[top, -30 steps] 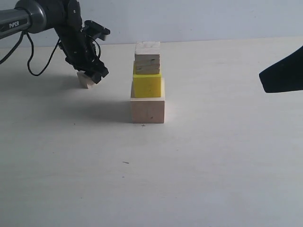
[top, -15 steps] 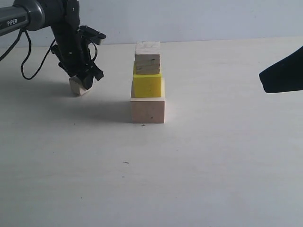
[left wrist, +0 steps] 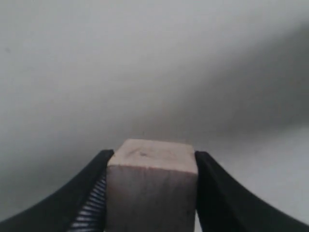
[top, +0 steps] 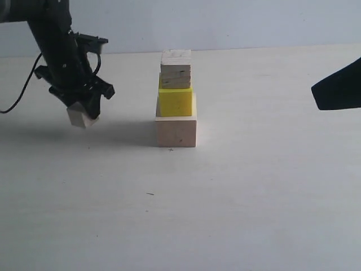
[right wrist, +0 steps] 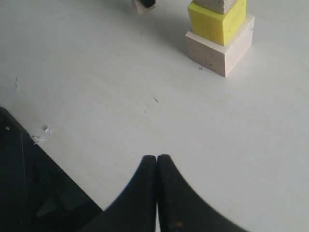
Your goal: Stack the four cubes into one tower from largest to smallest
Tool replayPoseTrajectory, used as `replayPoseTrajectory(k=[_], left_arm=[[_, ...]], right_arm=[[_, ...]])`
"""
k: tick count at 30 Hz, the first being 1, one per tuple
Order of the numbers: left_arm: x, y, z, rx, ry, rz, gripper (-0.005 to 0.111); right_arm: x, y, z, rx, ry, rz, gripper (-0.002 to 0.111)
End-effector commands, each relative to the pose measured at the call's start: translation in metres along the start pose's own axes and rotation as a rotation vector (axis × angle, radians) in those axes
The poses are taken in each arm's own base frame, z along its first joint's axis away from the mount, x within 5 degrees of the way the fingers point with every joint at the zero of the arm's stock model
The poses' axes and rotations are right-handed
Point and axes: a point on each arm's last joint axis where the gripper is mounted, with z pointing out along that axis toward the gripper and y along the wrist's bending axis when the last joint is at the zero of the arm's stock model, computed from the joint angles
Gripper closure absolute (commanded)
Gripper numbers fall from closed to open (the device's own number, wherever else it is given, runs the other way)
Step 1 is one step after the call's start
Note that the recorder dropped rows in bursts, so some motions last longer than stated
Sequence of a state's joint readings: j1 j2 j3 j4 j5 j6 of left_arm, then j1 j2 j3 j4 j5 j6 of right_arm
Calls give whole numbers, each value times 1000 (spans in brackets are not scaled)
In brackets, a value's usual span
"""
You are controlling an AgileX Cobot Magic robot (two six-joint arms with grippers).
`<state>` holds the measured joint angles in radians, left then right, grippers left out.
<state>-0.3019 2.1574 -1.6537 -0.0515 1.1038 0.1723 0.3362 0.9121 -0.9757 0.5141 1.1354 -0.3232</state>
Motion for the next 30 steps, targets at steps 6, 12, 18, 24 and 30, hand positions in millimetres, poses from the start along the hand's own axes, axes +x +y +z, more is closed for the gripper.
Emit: replayPoseTrajectory(k=[6, 12, 18, 24, 30], left_arm=[[57, -9, 12, 21, 47, -101, 107], [65, -10, 20, 19, 41, -133, 107], [65, -10, 20, 18, 40, -133, 104], [66, -10, 20, 25, 54, -137, 60], [67, -11, 20, 27, 62, -186, 42]], right_arm=[[0, 0, -1, 6, -13, -13, 108], [0, 0, -1, 5, -11, -13, 108], [0, 0, -1, 5, -11, -13, 108], [0, 0, -1, 5, -11, -13, 108], [0, 0, -1, 5, -11, -13, 108]])
